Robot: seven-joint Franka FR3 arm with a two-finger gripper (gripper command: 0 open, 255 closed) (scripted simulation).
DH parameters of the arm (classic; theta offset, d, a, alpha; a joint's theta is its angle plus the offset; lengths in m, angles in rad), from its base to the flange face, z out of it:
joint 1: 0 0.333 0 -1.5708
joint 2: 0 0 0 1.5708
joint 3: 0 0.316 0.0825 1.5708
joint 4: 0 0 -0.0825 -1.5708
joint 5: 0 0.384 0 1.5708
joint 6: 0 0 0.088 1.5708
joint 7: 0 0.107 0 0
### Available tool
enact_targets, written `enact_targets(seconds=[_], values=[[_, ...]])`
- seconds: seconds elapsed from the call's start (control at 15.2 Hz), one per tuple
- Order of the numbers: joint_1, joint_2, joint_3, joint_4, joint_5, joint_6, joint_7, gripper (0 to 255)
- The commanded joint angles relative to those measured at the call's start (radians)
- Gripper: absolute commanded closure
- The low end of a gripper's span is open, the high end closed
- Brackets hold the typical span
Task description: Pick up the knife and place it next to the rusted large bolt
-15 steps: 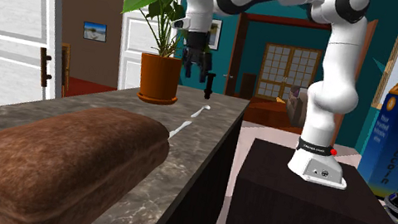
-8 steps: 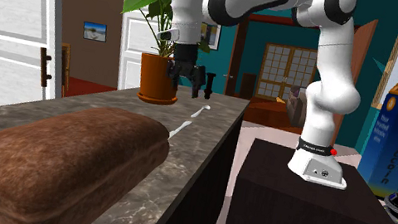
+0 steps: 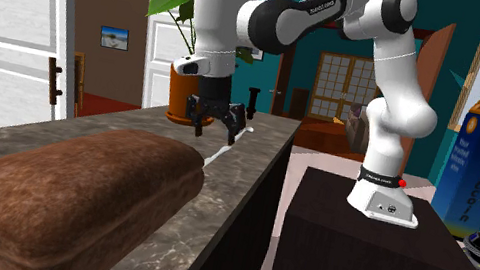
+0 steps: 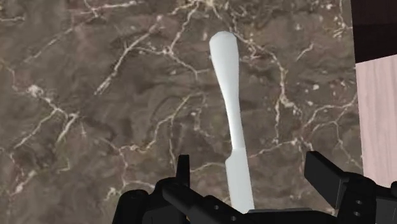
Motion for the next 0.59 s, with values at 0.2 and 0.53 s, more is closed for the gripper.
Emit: enact_targets(seconds=[0.2, 0.53], values=[[0.002, 0.022, -0.003, -0.036, -0.016, 0.054, 0.001, 0], [0.000, 0.030, -0.006, -0.061, -0.022, 0.085, 0.005, 0]])
